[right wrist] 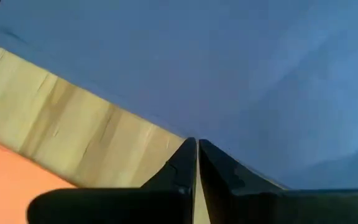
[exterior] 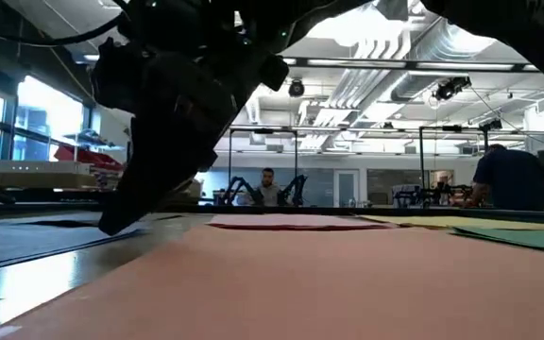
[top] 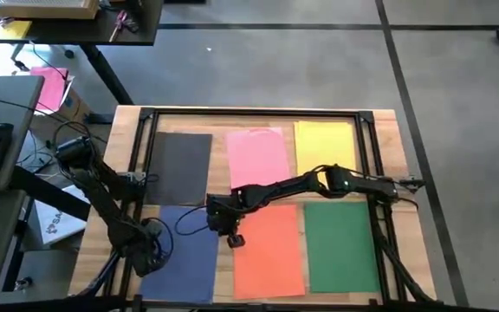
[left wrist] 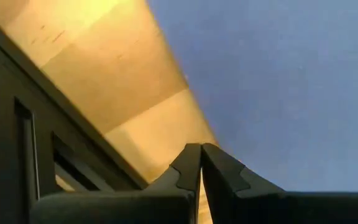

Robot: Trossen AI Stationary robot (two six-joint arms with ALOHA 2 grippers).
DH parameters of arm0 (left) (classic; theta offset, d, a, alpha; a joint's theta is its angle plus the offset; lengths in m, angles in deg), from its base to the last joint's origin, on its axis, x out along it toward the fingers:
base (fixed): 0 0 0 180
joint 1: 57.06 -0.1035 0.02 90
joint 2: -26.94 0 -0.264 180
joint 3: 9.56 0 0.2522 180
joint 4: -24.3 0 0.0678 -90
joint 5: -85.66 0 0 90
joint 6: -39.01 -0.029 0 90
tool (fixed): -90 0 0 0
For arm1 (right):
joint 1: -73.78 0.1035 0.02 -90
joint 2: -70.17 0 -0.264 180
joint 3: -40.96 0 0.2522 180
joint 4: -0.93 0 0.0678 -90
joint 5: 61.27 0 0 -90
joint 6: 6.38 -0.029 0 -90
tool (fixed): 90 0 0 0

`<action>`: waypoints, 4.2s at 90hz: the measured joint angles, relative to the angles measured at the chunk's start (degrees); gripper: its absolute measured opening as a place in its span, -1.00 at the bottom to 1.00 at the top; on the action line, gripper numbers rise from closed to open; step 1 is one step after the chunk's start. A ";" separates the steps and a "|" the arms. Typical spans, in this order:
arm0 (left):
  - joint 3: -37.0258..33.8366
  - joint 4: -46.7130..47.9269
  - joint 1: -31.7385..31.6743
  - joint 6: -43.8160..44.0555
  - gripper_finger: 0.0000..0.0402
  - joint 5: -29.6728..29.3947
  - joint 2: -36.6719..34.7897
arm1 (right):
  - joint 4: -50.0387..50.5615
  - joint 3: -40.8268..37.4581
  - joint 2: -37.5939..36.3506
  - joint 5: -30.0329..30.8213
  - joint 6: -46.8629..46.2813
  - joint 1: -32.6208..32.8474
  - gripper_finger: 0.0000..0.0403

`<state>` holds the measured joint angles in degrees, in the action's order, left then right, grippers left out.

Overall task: Organize paper
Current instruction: Adjust the colored papers

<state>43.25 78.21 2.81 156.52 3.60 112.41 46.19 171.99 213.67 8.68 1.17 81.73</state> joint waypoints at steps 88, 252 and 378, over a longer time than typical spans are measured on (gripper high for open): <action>0.10 -0.02 -5.02 -7.38 -1.00 0.19 0.07 | 4.69 -0.02 0.49 -0.88 8.80 -0.57 -1.00; 1.97 2.84 -3.23 -9.67 -1.00 6.36 -0.20 | 2.34 1.15 -0.99 -2.04 6.59 1.42 -1.00; 14.71 -39.31 -6.92 -43.72 -1.00 3.33 21.83 | -8.44 -6.84 -1.86 12.28 -16.00 -6.67 -1.00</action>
<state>57.96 38.90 -4.11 112.80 6.93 134.24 37.76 165.15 211.81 20.96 -14.83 75.06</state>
